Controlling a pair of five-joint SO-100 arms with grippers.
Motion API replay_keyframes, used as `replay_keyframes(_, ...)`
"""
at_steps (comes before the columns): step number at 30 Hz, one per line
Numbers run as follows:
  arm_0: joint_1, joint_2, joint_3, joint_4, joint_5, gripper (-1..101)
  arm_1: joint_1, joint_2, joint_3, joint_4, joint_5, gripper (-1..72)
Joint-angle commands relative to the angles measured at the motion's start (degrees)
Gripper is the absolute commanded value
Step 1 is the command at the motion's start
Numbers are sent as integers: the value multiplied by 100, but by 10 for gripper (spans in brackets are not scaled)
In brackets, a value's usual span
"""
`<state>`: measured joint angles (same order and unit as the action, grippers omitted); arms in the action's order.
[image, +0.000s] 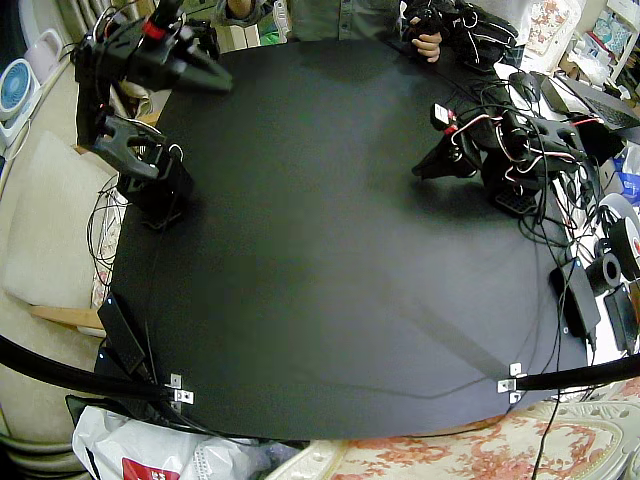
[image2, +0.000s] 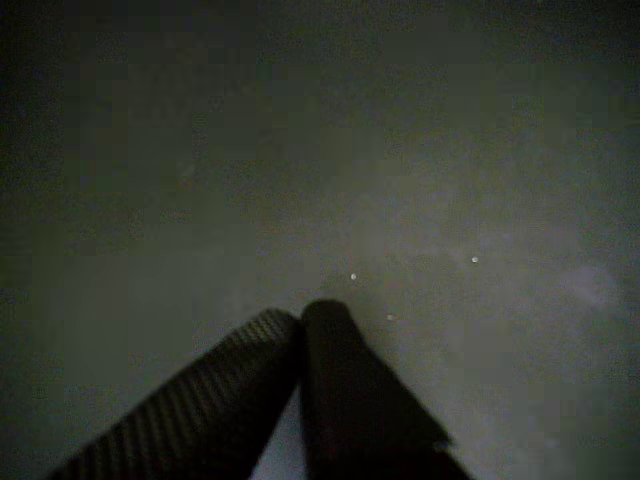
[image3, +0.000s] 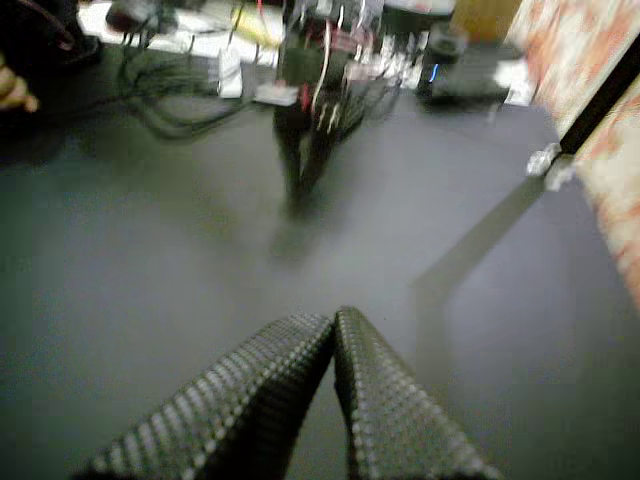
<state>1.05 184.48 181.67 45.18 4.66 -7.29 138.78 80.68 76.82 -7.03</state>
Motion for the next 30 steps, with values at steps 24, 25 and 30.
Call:
replay_keyframes(24,70,123,70,-18,70,0,-492,4878,9149,-1784,1239,-5)
replay_keyframes(25,70,123,70,-9,70,0,-492,4878,9149,-1784,1239,-5)
replay_keyframes(30,70,123,70,-9,70,0,-492,4878,9149,-1784,1239,-5)
